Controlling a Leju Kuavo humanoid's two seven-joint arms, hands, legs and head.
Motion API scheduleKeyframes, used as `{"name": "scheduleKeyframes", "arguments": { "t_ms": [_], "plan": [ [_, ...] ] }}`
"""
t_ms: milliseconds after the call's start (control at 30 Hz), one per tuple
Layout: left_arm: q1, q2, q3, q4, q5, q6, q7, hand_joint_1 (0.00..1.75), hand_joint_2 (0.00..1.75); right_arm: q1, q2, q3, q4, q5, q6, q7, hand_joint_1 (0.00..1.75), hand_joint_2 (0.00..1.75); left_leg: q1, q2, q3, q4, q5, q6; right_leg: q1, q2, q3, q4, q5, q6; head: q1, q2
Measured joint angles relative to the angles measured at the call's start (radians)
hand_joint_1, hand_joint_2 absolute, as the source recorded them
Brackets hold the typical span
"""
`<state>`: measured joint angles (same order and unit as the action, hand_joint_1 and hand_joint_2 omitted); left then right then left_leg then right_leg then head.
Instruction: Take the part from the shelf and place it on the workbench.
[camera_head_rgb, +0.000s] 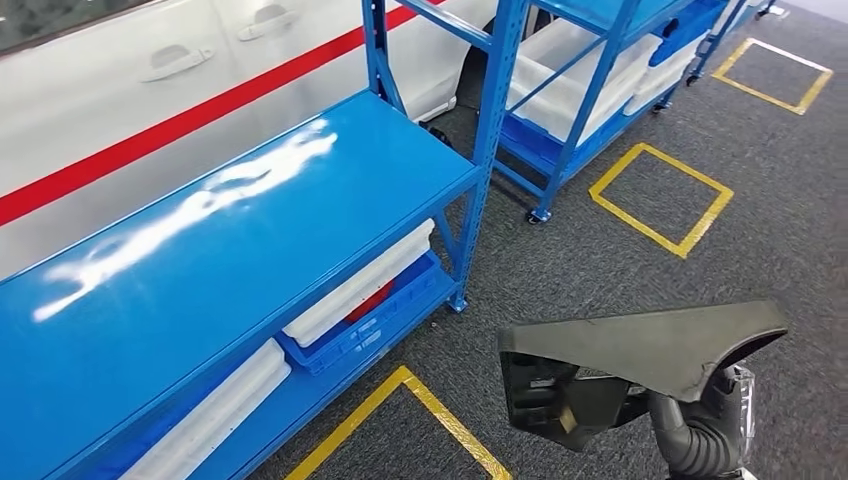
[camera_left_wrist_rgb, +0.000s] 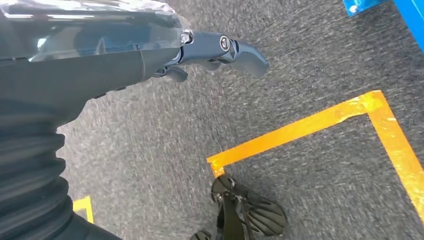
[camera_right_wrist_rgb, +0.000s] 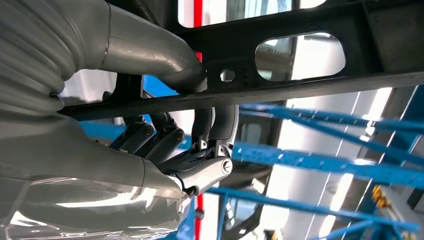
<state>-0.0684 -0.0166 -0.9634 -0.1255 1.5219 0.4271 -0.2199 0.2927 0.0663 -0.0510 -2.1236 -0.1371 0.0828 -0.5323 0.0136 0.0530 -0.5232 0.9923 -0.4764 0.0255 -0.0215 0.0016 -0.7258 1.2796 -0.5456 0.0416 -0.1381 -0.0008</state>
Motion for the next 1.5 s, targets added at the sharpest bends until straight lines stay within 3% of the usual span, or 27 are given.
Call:
{"name": "scheduleKeyframes", "arguments": {
  "t_ms": [67, 133, 167, 233, 267, 333, 400, 467, 500, 533, 600, 667, 733, 800, 833, 900, 967, 1000, 1067, 1100, 1167, 1200, 1267, 1333, 1400, 1467, 1500],
  "plan": [
    [-0.004, -0.011, 0.001, 0.000, 0.004, 0.031, 0.011, 0.00, 1.75, 0.000, 0.002, 0.002, 0.011, -0.001, 0.003, -0.003, 1.75, 1.75, -0.001, 0.022, 0.006, 0.001, -0.005, -0.007, -0.001, -0.031, 0.079, -0.136, 0.060, -0.002, 0.000, 0.000],
    [-0.006, -0.020, 0.001, 0.000, 0.006, 0.060, 0.022, 0.00, 1.75, -0.003, 0.004, 0.009, 0.020, -0.002, 0.004, -0.006, 1.75, 1.75, -0.006, 0.039, 0.011, 0.003, -0.012, -0.018, 0.005, -0.065, 0.139, -0.245, 0.091, -0.014, 0.000, 0.000],
    [-0.007, -0.024, 0.001, 0.000, 0.006, 0.073, 0.028, 0.00, 1.75, -0.005, 0.004, 0.016, 0.024, -0.003, 0.004, -0.008, 1.75, 1.75, -0.008, 0.048, 0.014, 0.003, -0.015, -0.023, 0.008, -0.071, 0.147, -0.263, 0.091, -0.022, 0.000, 0.000],
    [-0.009, -0.032, 0.001, 0.000, 0.006, 0.093, 0.037, 0.00, 1.75, -0.007, 0.005, 0.030, 0.032, -0.004, 0.002, -0.012, 1.75, 1.75, -0.010, 0.065, 0.020, 0.002, -0.020, -0.034, 0.010, -0.049, 0.145, -0.265, 0.093, -0.036, 0.000, 0.000],
    [-0.011, -0.036, 0.001, 0.000, 0.006, 0.101, 0.041, 0.00, 1.75, -0.008, 0.005, 0.038, 0.036, -0.005, 0.000, -0.015, 1.75, 1.75, -0.008, 0.060, 0.021, 0.008, -0.028, -0.040, 0.008, -0.037, 0.146, -0.268, 0.095, -0.042, 0.000, 0.000],
    [-0.011, -0.040, 0.001, 0.000, 0.007, 0.112, 0.046, 0.00, 1.75, -0.016, 0.006, 0.056, 0.045, -0.006, -0.007, -0.019, 1.75, 1.75, -0.003, 0.016, -0.003, 0.071, -0.070, -0.047, 0.004, -0.016, 0.148, -0.275, 0.101, -0.055, 0.000, 0.000],
    [-0.008, -0.043, 0.001, 0.001, 0.009, 0.121, 0.050, 0.00, 1.75, -0.025, 0.006, 0.079, 0.058, -0.007, -0.015, -0.024, 1.75, 1.75, -0.001, -0.032, -0.063, 0.201, -0.134, -0.049, 0.006, 0.006, 0.146, -0.276, 0.102, -0.062, 0.000, 0.000],
    [-0.005, -0.045, 0.001, 0.003, 0.013, 0.133, 0.056, 0.00, 1.75, -0.029, 0.006, 0.105, 0.072, -0.006, -0.022, -0.028, 1.75, 1.75, -0.001, -0.044, -0.112, 0.291, -0.154, -0.050, 0.009, 0.033, 0.147, -0.275, 0.102, -0.064, 0.000, 0.000],
    [-0.005, -0.047, 0.001, 0.004, 0.016, 0.142, 0.061, 0.00, 1.75, -0.032, 0.006, 0.117, 0.079, -0.004, -0.028, -0.029, 1.75, 1.75, -0.001, -0.047, -0.114, 0.284, -0.134, -0.049, 0.010, 0.048, 0.148, -0.274, 0.102, -0.064, 0.000, 0.000],
    [-0.005, -0.049, 0.000, 0.004, 0.018, 0.152, 0.066, 0.00, 1.75, -0.035, 0.006, 0.130, 0.086, -0.002, -0.035, -0.031, 1.75, 1.75, -0.001, -0.053, -0.099, 0.239, -0.098, -0.047, 0.010, 0.063, 0.149, -0.272, 0.102, -0.063, 0.000, 0.000],
    [-0.005, -0.052, 0.000, 0.006, 0.020, 0.170, 0.076, 0.00, 1.75, -0.044, 0.005, 0.156, 0.100, 0.002, -0.050, -0.035, 1.75, 1.75, 0.001, -0.094, -0.048, 0.104, -0.024, -0.040, 0.011, 0.090, 0.148, -0.266, 0.100, -0.059, 0.000, 0.000],
    [-0.006, -0.057, -0.004, 0.008, 0.019, 0.184, 0.084, 0.00, 1.75, -0.052, 0.005, 0.183, 0.115, 0.002, -0.064, -0.042, 1.75, 1.75, 0.002, -0.129, -0.021, 0.031, -0.001, -0.033, 0.009, 0.113, 0.140, -0.261, 0.100, -0.048, 0.000, 0.000],
    [-0.009, -0.063, -0.009, 0.009, 0.017, 0.195, 0.091, 0.00, 1.75, -0.055, 0.003, 0.206, 0.129, -0.004, -0.075, -0.050, 1.75, 1.75, -0.001, -0.121, -0.018, 0.023, -0.001, -0.025, 0.005, 0.134, 0.132, -0.261, 0.104, -0.033, 0.000, 0.000],
    [-0.010, -0.070, -0.015, 0.011, 0.012, 0.202, 0.098, 0.00, 1.75, -0.055, -0.003, 0.224, 0.140, -0.012, -0.085, -0.058, 1.75, 1.75, 0.001, -0.096, -0.013, 0.013, 0.006, -0.011, 0.005, 0.107, 0.122, -0.246, 0.095, -0.023, 0.000, 0.000],
    [-0.009, -0.073, -0.017, 0.012, 0.009, 0.204, 0.100, 0.00, 1.75, -0.057, -0.008, 0.233, 0.144, -0.016, -0.089, -0.062, 1.75, 1.75, 0.002, -0.081, -0.012, 0.008, 0.009, -0.005, 0.006, 0.077, 0.106, -0.213, 0.075, -0.020, 0.000, 0.000],
    [-0.005, -0.076, -0.023, 0.013, 0.005, 0.206, 0.102, 0.00, 1.75, -0.059, -0.017, 0.250, 0.155, -0.025, -0.099, -0.070, 1.75, 1.75, -0.002, -0.053, -0.011, 0.005, 0.009, 0.003, 0.007, 0.021, 0.047, -0.093, 0.011, -0.014, 0.000, 0.000],
    [-0.002, -0.078, -0.030, 0.014, 0.004, 0.206, 0.102, 0.00, 1.75, -0.057, -0.027, 0.264, 0.165, -0.030, -0.109, -0.078, 1.75, 1.75, -0.005, -0.023, -0.012, 0.005, 0.007, 0.005, 0.003, 0.008, -0.005, 0.013, -0.024, -0.009, 0.000, 0.000],
    [-0.002, -0.079, -0.034, 0.015, 0.003, 0.206, 0.102, 0.00, 1.75, -0.055, -0.033, 0.270, 0.170, -0.032, -0.115, -0.082, 1.75, 1.75, -0.006, -0.010, -0.011, 0.005, 0.006, 0.004, 0.002, 0.005, -0.005, 0.017, -0.014, -0.007, 0.000, 0.000],
    [-0.002, -0.082, -0.040, 0.017, 0.000, 0.208, 0.102, 0.00, 1.75, -0.053, -0.045, 0.280, 0.177, -0.038, -0.129, -0.091, 1.75, 1.75, -0.006, 0.015, -0.006, 0.005, 0.001, 0.001, 0.000, -0.016, 0.053, -0.088, 0.045, -0.008, 0.000, 0.000],
    [-0.002, -0.084, -0.043, 0.018, -0.003, 0.210, 0.104, 0.00, 1.75, -0.053, -0.052, 0.286, 0.180, -0.041, -0.137, -0.096, 1.75, 1.75, -0.008, 0.025, -0.002, 0.006, -0.002, -0.004, 0.004, -0.041, 0.094, -0.161, 0.070, -0.011, 0.000, 0.000],
    [-0.003, -0.088, -0.052, 0.021, -0.010, 0.216, 0.110, 0.00, 1.75, -0.053, -0.063, 0.298, 0.184, -0.049, -0.154, -0.103, 1.75, 1.75, -0.013, 0.043, 0.004, 0.007, -0.009, -0.014, 0.012, -0.071, 0.142, -0.251, 0.092, -0.023, 0.000, 0.000],
    [-0.003, -0.090, -0.058, 0.022, -0.012, 0.220, 0.114, 0.00, 1.75, -0.053, -0.069, 0.305, 0.186, -0.053, -0.163, -0.105, 1.75, 1.75, -0.014, 0.053, 0.007, 0.007, -0.012, -0.020, 0.017, -0.072, 0.146, -0.263, 0.090, -0.030, 0.000, 0.000],
    [-0.006, -0.094, -0.068, 0.024, -0.016, 0.226, 0.123, 0.00, 1.75, -0.052, -0.077, 0.316, 0.188, -0.061, -0.178, -0.108, 1.75, 1.75, -0.012, 0.064, 0.013, 0.008, -0.019, -0.031, 0.017, -0.047, 0.145, -0.268, 0.094, -0.042, 0.000, 0.000],
    [-0.007, -0.098, -0.078, 0.027, -0.020, 0.236, 0.132, 0.00, 1.75, -0.051, -0.084, 0.327, 0.190, -0.063, -0.192, -0.109, 1.75, 1.75, -0.008, 0.022, 0.001, 0.051, -0.052, -0.040, 0.012, -0.024, 0.148, -0.274, 0.099, -0.055, 0.000, 0.000],
    [-0.005, -0.101, -0.088, 0.033, -0.023, 0.248, 0.142, 0.00, 1.75, -0.051, -0.088, 0.341, 0.193, -0.063, -0.206, -0.114, 1.75, 1.75, -0.005, -0.033, -0.051, 0.170, -0.119, -0.044, 0.011, -0.001, 0.147, -0.276, 0.101, -0.064, 0.000, 0.000],
    [-0.002, -0.103, -0.097, 0.039, -0.024, 0.259, 0.150, 0.00, 1.75, -0.050, -0.091, 0.354, 0.199, -0.063, -0.219, -0.117, 1.75, 1.75, -0.004, -0.046, -0.108, 0.287, -0.160, -0.044, 0.013, 0.025, 0.147, -0.275, 0.102, -0.067, 0.000, 0.000],
    [0.000, -0.105, -0.101, 0.042, -0.024, 0.263, 0.153, 0.00, 1.75, -0.049, -0.094, 0.359, 0.201, -0.063, -0.224, -0.119, 1.75, 1.75, -0.004, -0.047, -0.117, 0.300, -0.151, -0.043, 0.014, 0.041, 0.147, -0.273, 0.101, -0.067, 0.000, 0.000]
  ]
}}
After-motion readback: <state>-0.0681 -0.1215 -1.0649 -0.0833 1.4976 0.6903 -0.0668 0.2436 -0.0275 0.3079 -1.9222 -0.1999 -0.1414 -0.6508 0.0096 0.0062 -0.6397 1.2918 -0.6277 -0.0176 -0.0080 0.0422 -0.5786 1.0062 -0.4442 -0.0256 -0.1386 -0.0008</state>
